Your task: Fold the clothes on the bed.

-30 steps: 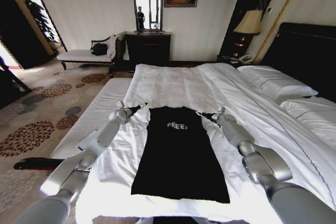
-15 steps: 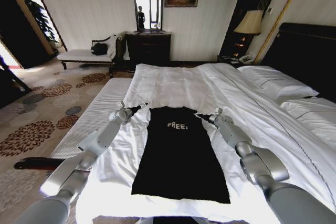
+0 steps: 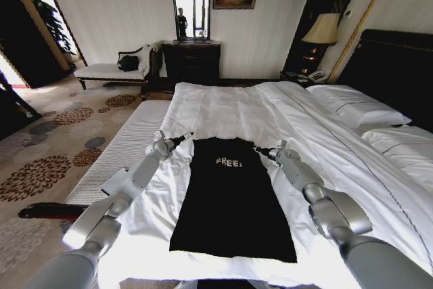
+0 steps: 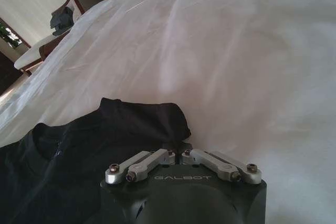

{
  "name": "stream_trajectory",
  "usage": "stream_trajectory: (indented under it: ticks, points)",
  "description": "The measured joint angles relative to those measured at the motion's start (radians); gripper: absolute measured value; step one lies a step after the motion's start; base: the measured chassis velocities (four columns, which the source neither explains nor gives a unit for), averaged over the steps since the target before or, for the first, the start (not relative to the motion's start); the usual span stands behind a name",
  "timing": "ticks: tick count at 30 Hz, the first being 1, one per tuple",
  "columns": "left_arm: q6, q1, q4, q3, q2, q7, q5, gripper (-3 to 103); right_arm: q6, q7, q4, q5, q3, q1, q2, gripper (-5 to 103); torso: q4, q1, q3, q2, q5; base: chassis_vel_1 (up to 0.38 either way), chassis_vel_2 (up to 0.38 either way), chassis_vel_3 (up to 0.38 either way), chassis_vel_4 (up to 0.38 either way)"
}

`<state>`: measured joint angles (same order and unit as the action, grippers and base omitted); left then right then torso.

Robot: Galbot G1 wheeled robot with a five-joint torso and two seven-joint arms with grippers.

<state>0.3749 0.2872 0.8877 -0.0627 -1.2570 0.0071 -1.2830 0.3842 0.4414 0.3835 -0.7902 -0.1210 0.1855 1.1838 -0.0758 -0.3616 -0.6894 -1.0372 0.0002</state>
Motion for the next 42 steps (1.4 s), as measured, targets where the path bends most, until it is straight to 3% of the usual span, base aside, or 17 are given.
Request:
stream_trajectory:
  ticks: [18, 35, 42]
  points:
    - [-0.038, -0.109, -0.272, -0.001, -0.204, 0.000, 0.156, 100, -0.005, 0.002, 0.010, -0.007, 0.001, 0.007, 0.002, 1, 0.0001, 0.000, 0.000, 0.000, 0.0000, 0.000, 0.000, 0.000, 0.000]
    - [-0.081, -0.149, -0.426, 0.055, -0.261, 0.000, 0.279, 100, -0.004, -0.010, 0.028, -0.020, 0.003, 0.014, 0.008, 1, 0.0002, 0.000, 0.000, 0.000, -0.0002, 0.000, 0.000, 0.000, 0.000]
    - [-0.086, -0.155, -0.428, 0.057, -0.273, 0.000, 0.291, 100, -0.004, -0.016, 0.034, -0.021, 0.005, 0.014, 0.013, 1, 0.0002, 0.000, 0.000, 0.000, -0.0001, 0.000, 0.000, 0.000, 0.000]
